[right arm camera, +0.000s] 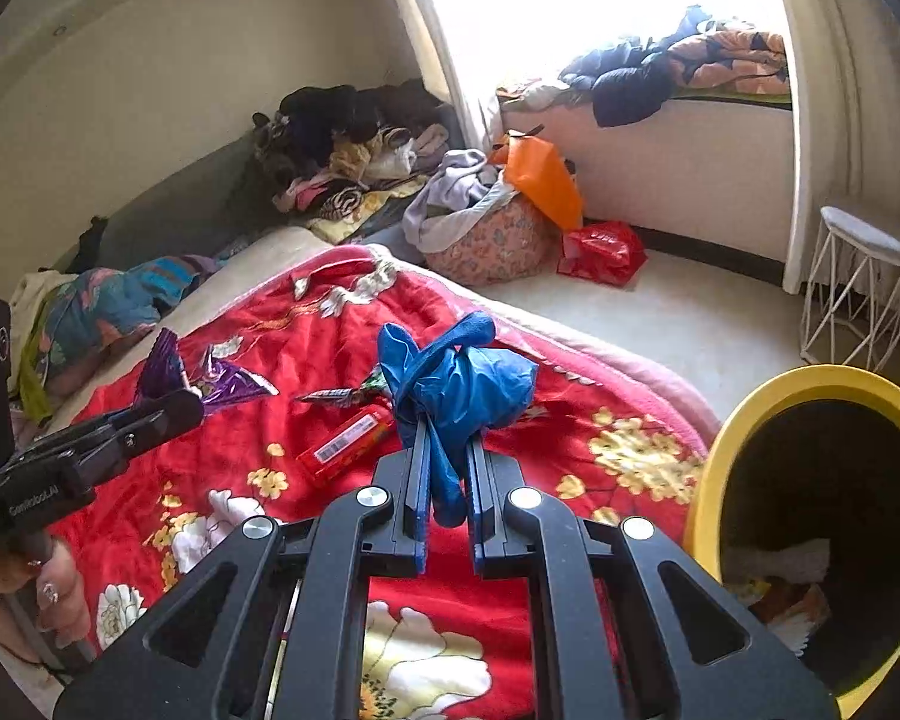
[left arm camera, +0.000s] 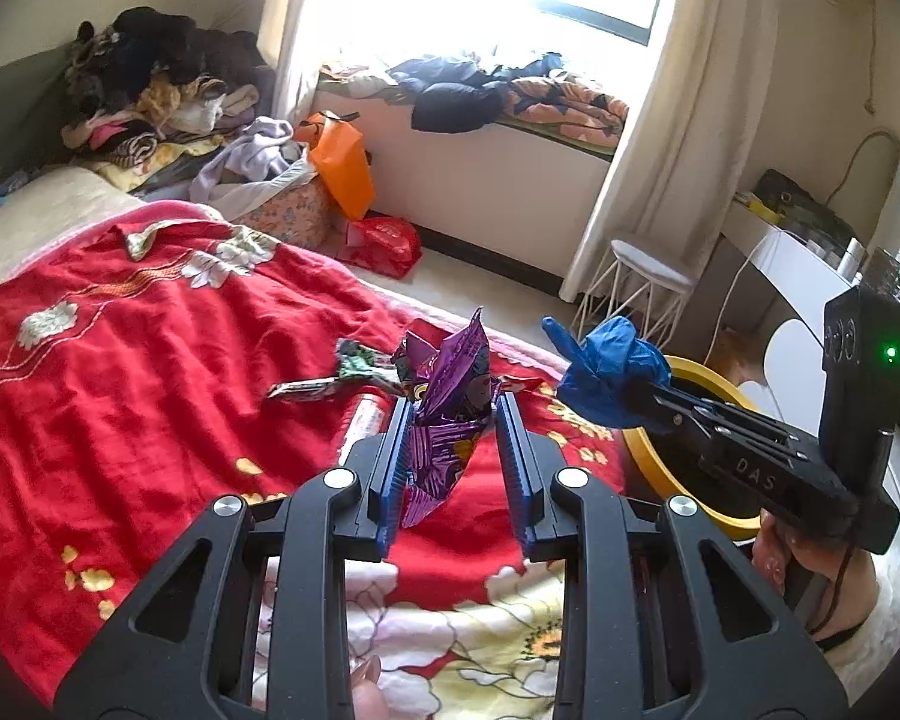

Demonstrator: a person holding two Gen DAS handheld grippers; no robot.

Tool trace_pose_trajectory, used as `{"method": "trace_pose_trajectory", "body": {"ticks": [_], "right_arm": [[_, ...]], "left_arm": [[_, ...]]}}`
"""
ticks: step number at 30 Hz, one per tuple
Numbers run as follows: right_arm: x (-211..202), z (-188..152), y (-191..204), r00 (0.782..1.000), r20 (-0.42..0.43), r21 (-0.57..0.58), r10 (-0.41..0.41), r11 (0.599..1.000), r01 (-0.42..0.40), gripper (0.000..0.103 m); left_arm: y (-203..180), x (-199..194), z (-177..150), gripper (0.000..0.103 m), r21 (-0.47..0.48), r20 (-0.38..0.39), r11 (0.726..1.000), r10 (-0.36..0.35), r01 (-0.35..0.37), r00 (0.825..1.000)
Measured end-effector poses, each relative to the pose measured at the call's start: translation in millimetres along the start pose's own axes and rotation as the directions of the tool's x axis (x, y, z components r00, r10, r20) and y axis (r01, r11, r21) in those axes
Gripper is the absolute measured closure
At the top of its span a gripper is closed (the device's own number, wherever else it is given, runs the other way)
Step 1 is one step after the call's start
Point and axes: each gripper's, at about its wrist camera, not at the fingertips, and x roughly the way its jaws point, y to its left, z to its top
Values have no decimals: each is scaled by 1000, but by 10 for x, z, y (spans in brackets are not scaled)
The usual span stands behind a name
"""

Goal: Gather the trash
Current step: 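Carry the purple wrapper and blue glove over the trash bin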

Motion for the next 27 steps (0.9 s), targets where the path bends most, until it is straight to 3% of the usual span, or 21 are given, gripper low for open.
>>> {"method": "trace_pose_trajectory", "body": {"ticks": [27], "right_arm": [[-508,22,-569,988,86,123,-126,986,115,93]], "left_arm": [[-727,97,-39,81,104,-16,992,-70,72,997]]}}
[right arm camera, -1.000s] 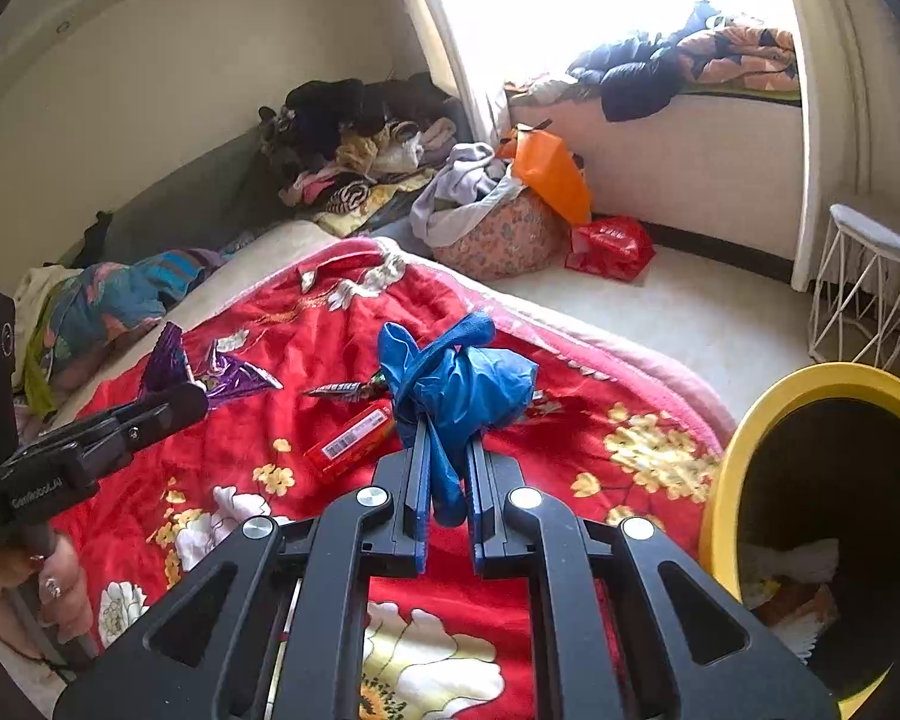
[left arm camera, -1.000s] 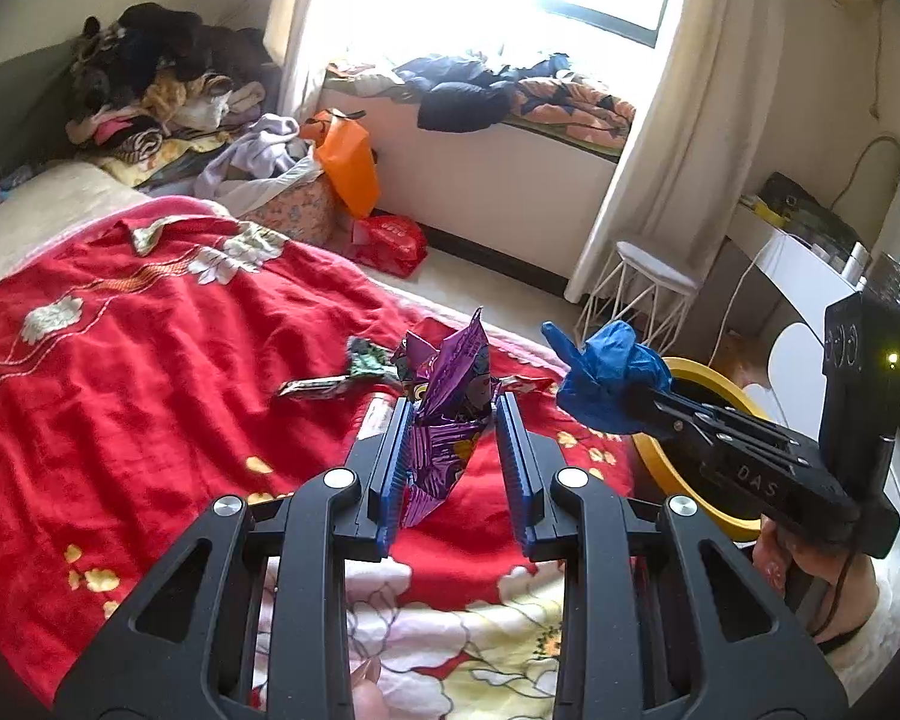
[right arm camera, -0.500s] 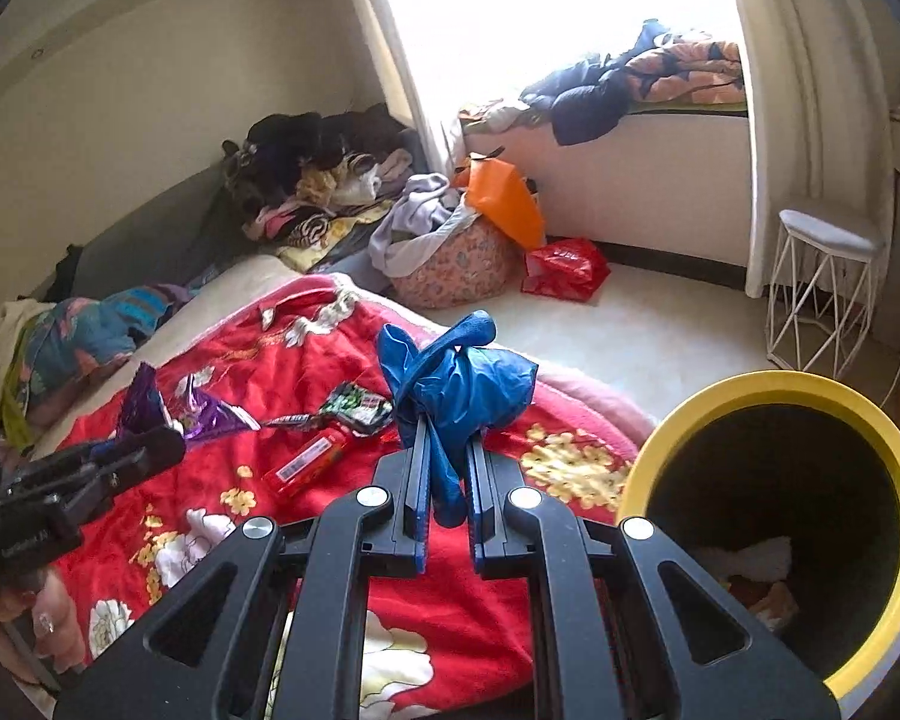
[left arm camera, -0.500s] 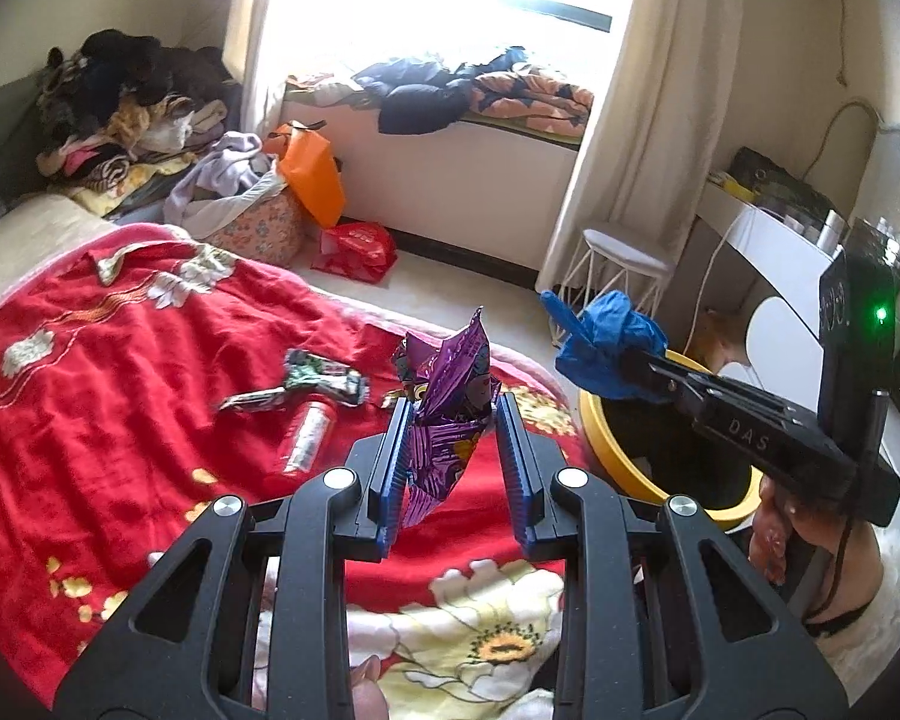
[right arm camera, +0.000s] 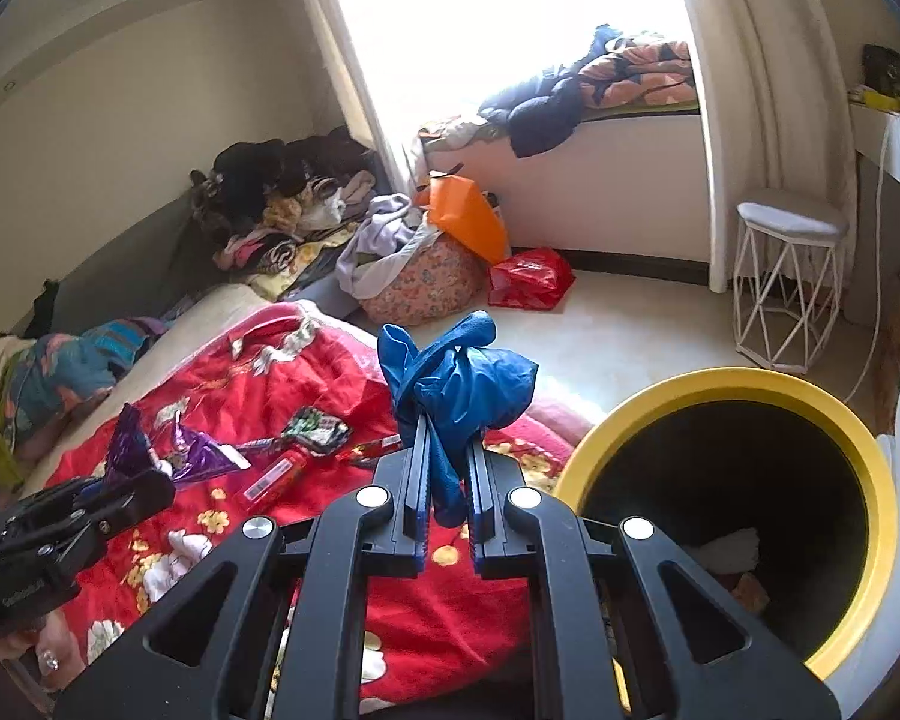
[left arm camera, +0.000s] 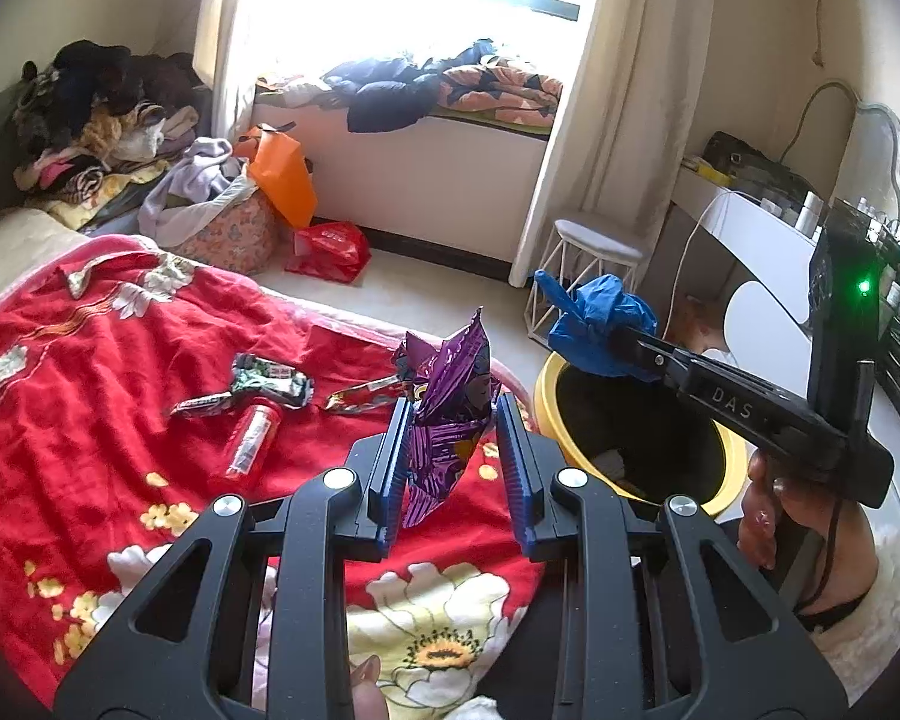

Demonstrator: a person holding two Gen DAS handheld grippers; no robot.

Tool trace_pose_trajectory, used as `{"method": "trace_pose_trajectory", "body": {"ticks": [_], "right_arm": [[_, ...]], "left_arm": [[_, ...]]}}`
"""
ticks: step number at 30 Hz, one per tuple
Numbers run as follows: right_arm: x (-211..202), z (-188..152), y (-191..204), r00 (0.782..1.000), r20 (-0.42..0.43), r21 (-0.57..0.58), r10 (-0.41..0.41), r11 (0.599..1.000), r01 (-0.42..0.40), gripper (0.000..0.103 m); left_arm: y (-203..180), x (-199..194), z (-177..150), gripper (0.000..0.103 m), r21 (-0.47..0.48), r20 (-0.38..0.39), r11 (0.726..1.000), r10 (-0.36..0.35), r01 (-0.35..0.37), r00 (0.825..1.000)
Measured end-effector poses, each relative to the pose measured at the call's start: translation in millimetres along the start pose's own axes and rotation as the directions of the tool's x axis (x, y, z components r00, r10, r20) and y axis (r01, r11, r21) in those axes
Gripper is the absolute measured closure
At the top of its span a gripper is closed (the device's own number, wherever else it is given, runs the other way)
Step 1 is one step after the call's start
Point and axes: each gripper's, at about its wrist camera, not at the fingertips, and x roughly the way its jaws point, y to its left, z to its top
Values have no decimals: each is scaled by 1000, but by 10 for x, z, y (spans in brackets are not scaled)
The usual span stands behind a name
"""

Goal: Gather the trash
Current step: 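Carry the purple wrapper and blue glove over the trash bin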

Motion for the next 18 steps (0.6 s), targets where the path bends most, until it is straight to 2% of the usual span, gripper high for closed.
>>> {"method": "trace_pose_trajectory", "body": {"ticks": [18], "right_arm": [[-184,31,-375,993,45,64,-107,993,104,93]], "left_arm": [[-415,103,92,81,46,14,998,-47,46,999]]}}
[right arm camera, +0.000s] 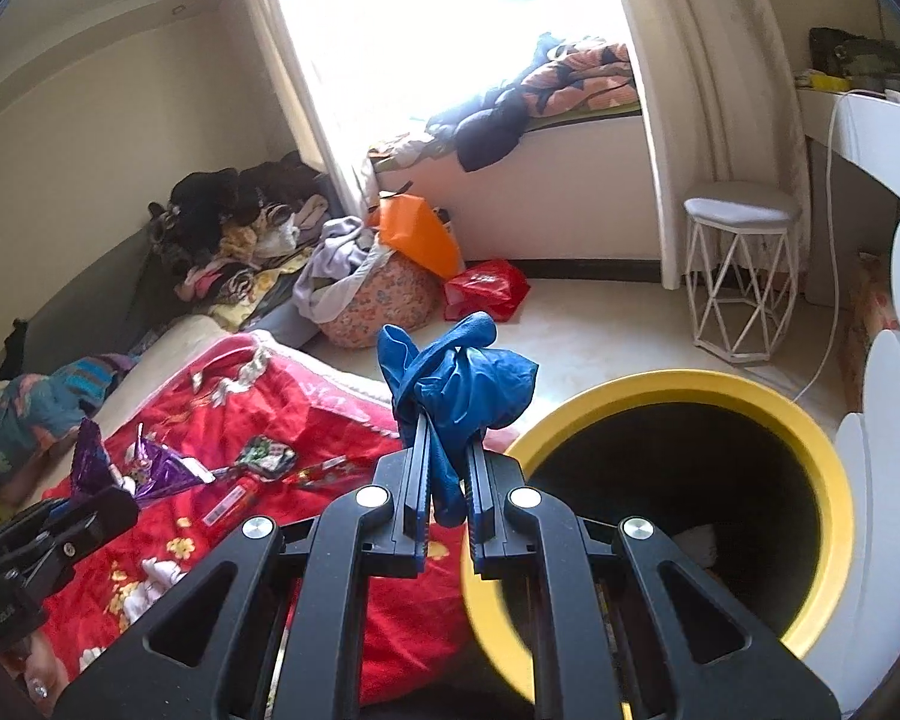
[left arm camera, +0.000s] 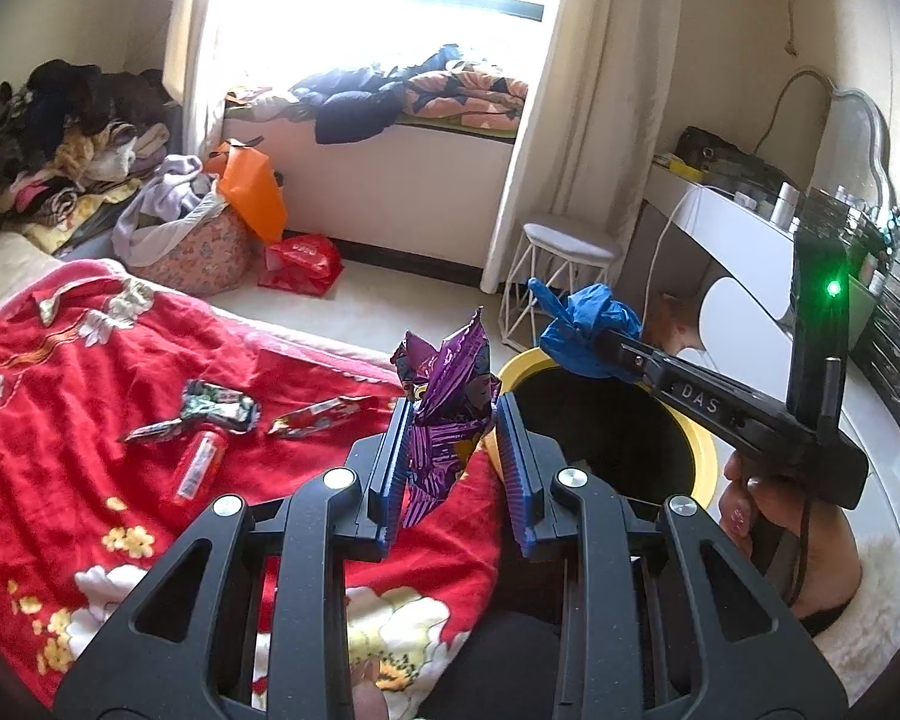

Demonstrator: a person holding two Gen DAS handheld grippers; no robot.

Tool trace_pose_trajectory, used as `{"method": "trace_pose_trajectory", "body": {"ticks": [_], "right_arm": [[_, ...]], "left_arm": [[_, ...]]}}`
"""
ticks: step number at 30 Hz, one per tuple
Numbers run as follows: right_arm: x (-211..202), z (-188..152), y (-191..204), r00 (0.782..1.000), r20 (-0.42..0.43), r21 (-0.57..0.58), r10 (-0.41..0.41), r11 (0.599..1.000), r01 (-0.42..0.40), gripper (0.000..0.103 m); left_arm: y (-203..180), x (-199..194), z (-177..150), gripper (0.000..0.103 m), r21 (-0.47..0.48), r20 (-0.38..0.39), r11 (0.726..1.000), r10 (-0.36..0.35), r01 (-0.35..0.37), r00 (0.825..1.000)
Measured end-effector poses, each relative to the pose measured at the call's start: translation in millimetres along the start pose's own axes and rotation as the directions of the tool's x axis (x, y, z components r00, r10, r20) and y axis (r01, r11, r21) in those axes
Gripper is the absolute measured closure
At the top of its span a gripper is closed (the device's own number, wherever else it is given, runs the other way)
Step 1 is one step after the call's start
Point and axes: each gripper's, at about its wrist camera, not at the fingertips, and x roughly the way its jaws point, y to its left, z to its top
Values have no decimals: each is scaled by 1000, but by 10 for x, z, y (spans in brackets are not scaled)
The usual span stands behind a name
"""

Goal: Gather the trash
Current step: 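Carry the purple wrapper and blue glove over the trash bin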

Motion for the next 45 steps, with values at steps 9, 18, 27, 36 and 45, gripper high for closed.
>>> {"method": "trace_pose_trajectory", "body": {"ticks": [9,18,27,36,45], "right_arm": [[-28,33,-264,997,21,26,-79,997,78,93],[-65,40,-559,988,29,69,-154,986,151,93],[-34,8,-822,980,-3,104,-200,974,199,93],[9,-1,-994,981,-35,160,-189,968,192,93],[48,21,-1042,980,-83,149,-182,970,192,93]], "left_arm": [[-239,125,-26,81,31,-17,999,-33,33,999],[-429,264,-39,81,63,-34,996,-61,63,998],[-564,404,-33,81,90,-52,992,-80,84,995],[-638,570,-46,81,100,-77,990,-93,101,993],[-669,802,-32,81,71,-104,991,-109,116,989]]}}
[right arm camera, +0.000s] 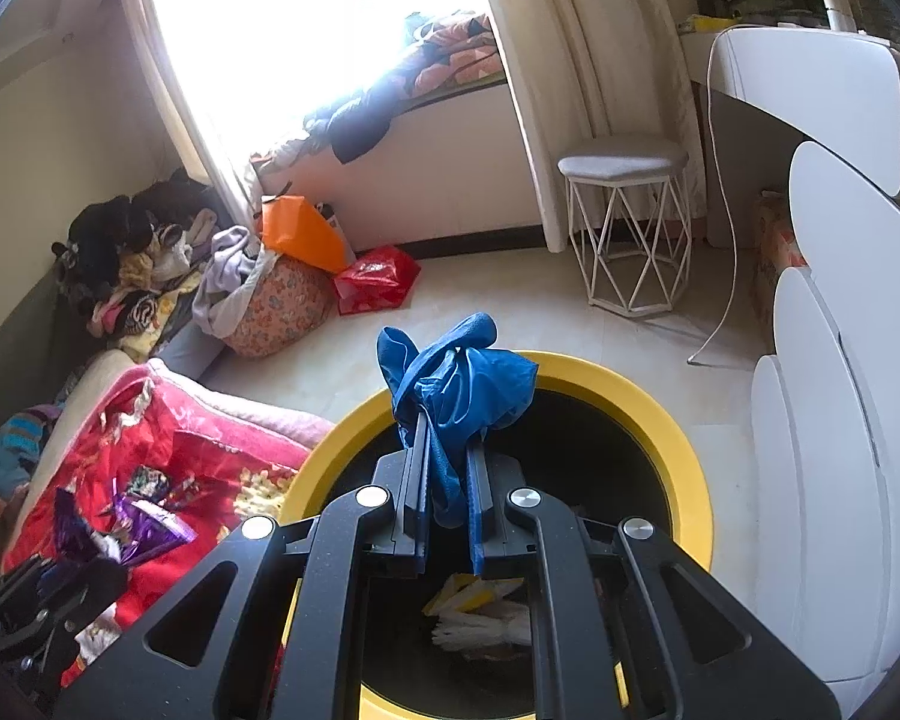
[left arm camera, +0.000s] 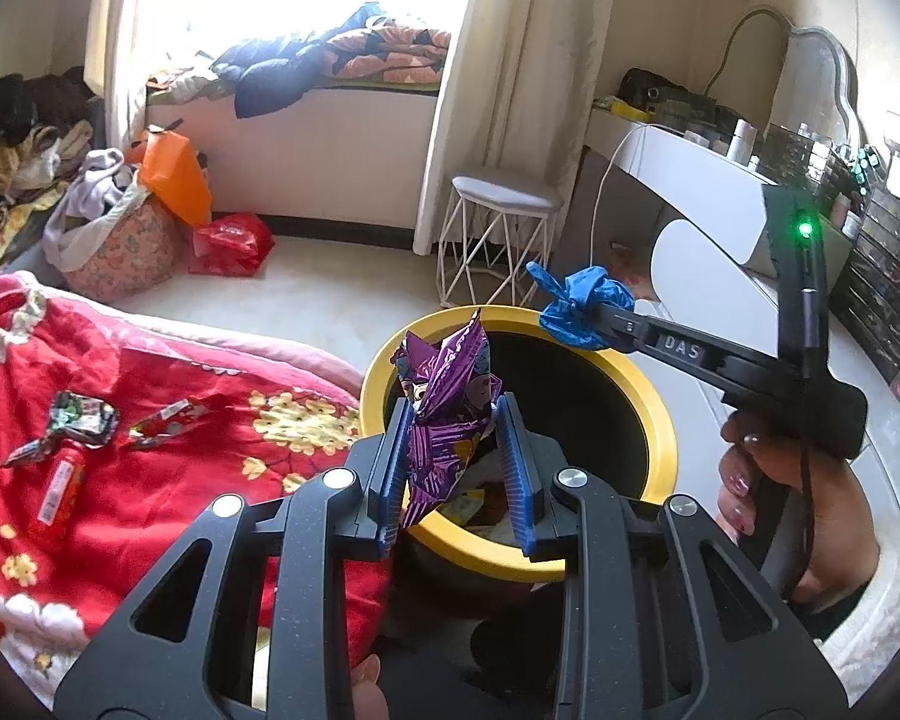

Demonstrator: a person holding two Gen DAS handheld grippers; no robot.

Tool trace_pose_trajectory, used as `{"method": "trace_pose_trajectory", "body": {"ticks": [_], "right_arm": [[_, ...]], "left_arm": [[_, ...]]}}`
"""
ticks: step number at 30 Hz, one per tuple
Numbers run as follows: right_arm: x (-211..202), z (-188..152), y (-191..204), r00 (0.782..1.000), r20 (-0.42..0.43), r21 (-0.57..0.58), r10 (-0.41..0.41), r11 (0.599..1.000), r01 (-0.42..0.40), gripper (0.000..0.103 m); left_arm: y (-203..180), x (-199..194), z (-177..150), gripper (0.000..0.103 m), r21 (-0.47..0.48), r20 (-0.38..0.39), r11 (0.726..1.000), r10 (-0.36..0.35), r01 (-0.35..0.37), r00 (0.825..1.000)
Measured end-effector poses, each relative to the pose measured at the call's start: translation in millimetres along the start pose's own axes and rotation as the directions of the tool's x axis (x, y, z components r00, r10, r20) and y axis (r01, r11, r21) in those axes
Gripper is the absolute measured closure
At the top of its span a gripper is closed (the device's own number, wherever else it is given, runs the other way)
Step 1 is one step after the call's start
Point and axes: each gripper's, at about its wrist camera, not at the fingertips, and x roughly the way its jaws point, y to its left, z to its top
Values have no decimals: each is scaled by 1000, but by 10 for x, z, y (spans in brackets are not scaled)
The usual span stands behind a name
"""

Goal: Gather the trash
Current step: 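Carry the purple wrapper and blue glove over the trash bin, then open both tools to drop the wrapper and glove into the bin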

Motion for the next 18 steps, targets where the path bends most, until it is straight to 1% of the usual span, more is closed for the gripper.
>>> {"method": "trace_pose_trajectory", "body": {"ticks": [4,10,18], "right_arm": [[33,21,-58,1000,-24,13,-3,1000,4,93],[93,9,-233,998,-62,78,27,997,-22,91],[115,3,-320,996,-79,106,48,994,-39,91]], "left_arm": [[14,129,1,81,-18,-15,1000,-13,13,1000],[17,382,15,80,-56,-44,997,-52,49,998],[17,627,72,80,-76,-79,996,-59,53,995]]}}
